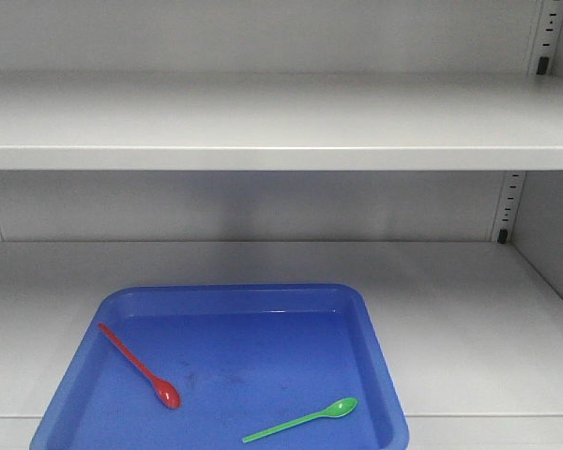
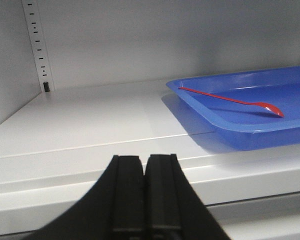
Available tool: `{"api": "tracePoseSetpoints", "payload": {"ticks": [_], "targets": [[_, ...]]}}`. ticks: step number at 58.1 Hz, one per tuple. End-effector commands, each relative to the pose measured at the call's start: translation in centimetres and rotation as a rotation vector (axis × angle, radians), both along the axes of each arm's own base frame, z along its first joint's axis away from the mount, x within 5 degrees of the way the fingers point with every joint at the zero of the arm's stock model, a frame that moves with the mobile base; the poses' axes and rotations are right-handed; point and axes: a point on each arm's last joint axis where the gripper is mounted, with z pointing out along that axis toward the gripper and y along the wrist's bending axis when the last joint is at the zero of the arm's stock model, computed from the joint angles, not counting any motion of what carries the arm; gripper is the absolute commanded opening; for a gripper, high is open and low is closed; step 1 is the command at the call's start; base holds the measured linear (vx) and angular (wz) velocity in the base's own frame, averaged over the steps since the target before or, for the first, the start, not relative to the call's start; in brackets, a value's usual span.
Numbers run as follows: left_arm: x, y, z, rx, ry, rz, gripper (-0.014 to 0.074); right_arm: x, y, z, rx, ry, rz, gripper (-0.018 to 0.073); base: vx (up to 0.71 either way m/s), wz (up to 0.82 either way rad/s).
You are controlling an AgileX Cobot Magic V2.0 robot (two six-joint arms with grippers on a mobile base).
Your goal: Sort red and green spoons into left cabinet
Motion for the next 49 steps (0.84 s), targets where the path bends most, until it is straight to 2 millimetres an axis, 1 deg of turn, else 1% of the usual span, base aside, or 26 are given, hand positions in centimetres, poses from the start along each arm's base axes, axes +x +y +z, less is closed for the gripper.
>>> {"api": "tracePoseSetpoints", "payload": {"ticks": [1, 49], "targets": [[-0.26, 0.05, 0.92, -0.023, -0.105, 0.001, 0.0, -0.04, -0.17, 0.42, 0.015, -0.081, -0.029, -0.0004, 0.0, 0.0], [-0.26, 0.05, 0.92, -0.023, -0.105, 0.001, 0.0, -0.04, -0.15, 0.42, 0.014, -0.081, -0.026, -0.0004, 0.0, 0.0]]}}
